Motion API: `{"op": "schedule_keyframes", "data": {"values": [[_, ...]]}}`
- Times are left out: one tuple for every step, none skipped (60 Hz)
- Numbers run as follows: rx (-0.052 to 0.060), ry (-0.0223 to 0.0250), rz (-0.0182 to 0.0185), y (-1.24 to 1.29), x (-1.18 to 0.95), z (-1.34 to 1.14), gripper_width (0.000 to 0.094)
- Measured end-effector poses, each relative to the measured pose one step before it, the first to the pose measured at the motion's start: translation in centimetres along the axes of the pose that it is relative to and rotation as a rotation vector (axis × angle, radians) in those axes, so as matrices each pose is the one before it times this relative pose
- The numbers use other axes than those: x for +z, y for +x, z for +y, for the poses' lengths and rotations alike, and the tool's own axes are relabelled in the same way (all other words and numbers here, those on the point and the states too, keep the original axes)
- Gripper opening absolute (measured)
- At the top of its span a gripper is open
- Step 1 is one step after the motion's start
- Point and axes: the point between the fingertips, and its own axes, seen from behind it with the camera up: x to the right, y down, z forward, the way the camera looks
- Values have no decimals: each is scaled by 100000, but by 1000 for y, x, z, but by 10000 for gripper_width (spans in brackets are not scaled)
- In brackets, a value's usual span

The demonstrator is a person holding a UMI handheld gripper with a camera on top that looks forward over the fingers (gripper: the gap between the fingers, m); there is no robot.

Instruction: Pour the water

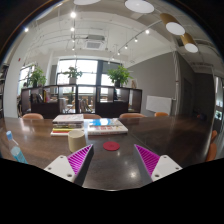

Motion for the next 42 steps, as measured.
{"op": "schedule_keyframes", "data": {"values": [[-181, 262, -631, -238, -56, -29, 825], [-144, 103, -646, -263, -83, 35, 829], [-182, -56, -779, -348, -132, 99, 823], [-338, -136, -909, -429, -196, 135, 821], [-404, -45, -949, -500, -239, 167, 830], [-341, 16, -982, -582, -303, 170, 827], [-194, 36, -1026, -653, -333, 202, 827], [-116, 19, -1048, -525, -71, -178, 830], [234, 6, -935, -1687, -963, 934, 828], [158, -68, -1171, -1089, -508, 456, 825], [200, -26, -1220, -1086, -531, 349, 825], [185, 207, -1194, -1093, -495, 310, 823], [196, 310, -1185, -1035, -474, 246, 828], [193, 204, -1200, -999, -507, 258, 831], [174, 84, -1242, -968, -454, 276, 829], [203, -12, -1232, -967, -442, 264, 826], [268, -30, -1333, -962, -432, 216, 828], [390, 31, -1310, -893, -384, 230, 825], [524, 178, -1312, -926, -368, 213, 824], [530, 219, -1379, -881, -319, 175, 827], [536, 204, -1465, -898, -304, 152, 827], [499, 229, -1611, -902, -309, 132, 827], [450, 290, -1718, -880, -260, 110, 826], [338, 322, -1851, -1007, -239, 106, 825], [149, 257, -1867, -893, -185, 106, 825], [-123, 321, -1946, -911, -144, 62, 826], [-339, 354, -1998, -944, -108, 57, 825], [-420, 278, -2014, -947, -5, 18, 824], [-480, 124, -1898, -904, -13, 82, 826], [-451, -40, -1853, -831, -68, 49, 825], [-601, -48, -1681, -883, 239, 114, 825], [-563, -238, -1638, -789, 115, 136, 829], [-491, -298, -1653, -732, 68, 41, 827], [-610, -242, -1468, -760, 398, 198, 825], [-503, -369, -1378, -624, 116, 42, 823], [-510, -260, -1047, -637, 286, 25, 824], [-513, -123, -828, -530, 300, 19, 825], [-449, -110, -612, -431, 299, 44, 825], [-394, -90, -495, -480, 365, -7, 822], [-357, -61, -449, -343, 407, 18, 823], [-242, 138, -329, -304, 482, 17, 827], [-122, 153, -175, -357, 362, -91, 824]]}}
